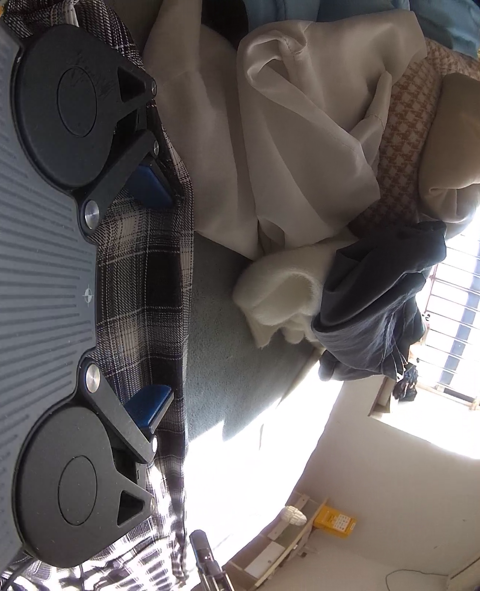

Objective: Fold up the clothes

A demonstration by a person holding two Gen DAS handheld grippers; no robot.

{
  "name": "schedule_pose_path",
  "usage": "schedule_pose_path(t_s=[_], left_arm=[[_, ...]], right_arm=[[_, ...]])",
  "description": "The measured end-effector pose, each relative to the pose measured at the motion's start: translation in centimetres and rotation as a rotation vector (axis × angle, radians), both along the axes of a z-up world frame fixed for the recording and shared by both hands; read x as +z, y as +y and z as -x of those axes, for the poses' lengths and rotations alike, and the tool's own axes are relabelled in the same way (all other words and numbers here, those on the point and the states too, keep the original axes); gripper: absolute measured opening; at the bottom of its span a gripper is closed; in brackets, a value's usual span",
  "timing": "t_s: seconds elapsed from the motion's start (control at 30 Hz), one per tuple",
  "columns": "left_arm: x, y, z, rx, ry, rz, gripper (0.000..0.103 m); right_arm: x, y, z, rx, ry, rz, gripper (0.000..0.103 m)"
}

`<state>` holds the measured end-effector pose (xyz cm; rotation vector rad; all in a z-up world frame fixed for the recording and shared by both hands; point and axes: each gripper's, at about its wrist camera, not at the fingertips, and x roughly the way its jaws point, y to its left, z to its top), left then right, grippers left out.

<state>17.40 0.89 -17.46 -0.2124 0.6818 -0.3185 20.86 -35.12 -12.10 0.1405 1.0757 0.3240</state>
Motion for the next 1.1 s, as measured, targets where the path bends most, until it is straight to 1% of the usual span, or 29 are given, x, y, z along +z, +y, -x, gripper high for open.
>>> schedule_pose_path(t_s=[0.07, 0.13, 0.2, 0.23, 0.33, 0.43, 0.5, 0.6, 0.67, 0.7, 0.73, 0.77, 0.8, 0.87, 0.93, 1.03, 1.07, 1.1], left_arm=[[0.0, 0.2, -0.5, 0.018, 0.013, 0.031, 0.103], [0.0, 0.4, -0.6, 0.024, 0.02, 0.053, 0.103], [0.0, 0.7, -0.5, 0.013, 0.02, 0.063, 0.103], [0.0, 0.9, -0.4, 0.006, 0.019, 0.066, 0.103], [-0.1, 0.9, -0.2, -0.008, 0.011, 0.058, 0.103], [-0.2, 0.8, -0.1, -0.02, 0.002, 0.048, 0.103], [-0.3, 0.8, 0.0, -0.028, -0.004, 0.044, 0.103], [-0.4, 0.7, 0.1, -0.044, -0.013, 0.026, 0.103], [-0.5, 0.5, 0.2, -0.05, -0.019, 0.01, 0.103], [-0.5, 0.4, 0.2, -0.051, -0.021, 0.003, 0.103], [-0.5, 0.3, 0.2, -0.052, -0.023, -0.003, 0.103], [-0.5, 0.2, 0.3, -0.052, -0.024, -0.01, 0.103], [-0.5, 0.1, 0.3, -0.052, -0.025, -0.016, 0.103], [-0.6, -0.2, 0.4, -0.054, -0.028, -0.037, 0.103], [-0.6, -0.6, 0.3, -0.056, -0.025, -0.069, 0.103], [-0.5, -1.1, 0.2, -0.061, -0.021, -0.106, 0.103], [-0.5, -1.1, 0.2, -0.063, -0.02, -0.115, 0.103], [-0.5, -1.2, 0.2, -0.065, -0.019, -0.124, 0.103]], right_arm=[[-1.2, 3.4, -0.2, 0.076, 0.022, 0.001, 0.026], [-2.9, 6.1, -1.2, 0.09, 0.047, -0.008, 0.026], [-4.2, 7.7, -2.8, 0.045, 0.03, -0.006, 0.026], [-4.3, 8.0, -3.5, 0.006, 0.007, -0.018, 0.025], [-3.1, 6.9, -4.5, -0.164, -0.059, -0.057, 0.025], [-1.2, 3.5, -3.4, -0.333, -0.117, -0.142, 0.025], [1.3, 0.2, -0.7, -0.38, -0.194, -0.167, 0.025], [5.8, -6.0, 4.3, -0.464, -0.303, -0.136, 0.026], [9.1, -11.8, 8.2, -0.557, -0.351, -0.1, 0.026], [10.4, -14.4, 10.1, -0.601, -0.36, -0.067, 0.027], [11.3, -16.9, 11.8, -0.638, -0.35, -0.037, 0.027], [11.4, -19.1, 13.2, -0.673, -0.318, -0.011, 0.027], [11.3, -21.1, 14.3, -0.708, -0.279, 0.012, 0.027], [9.1, -24.5, 16.5, -0.769, -0.17, 0.054, 0.027], [6.0, -26.5, 17.8, -0.788, -0.079, 0.068, 0.027], [0.5, -28.5, 19.0, -0.817, 0.017, 0.083, 0.027], [-1.2, -29.3, 19.1, -0.836, 0.044, 0.103, 0.026], [-2.6, -30.2, 19.2, -0.855, 0.051, 0.135, 0.024]])
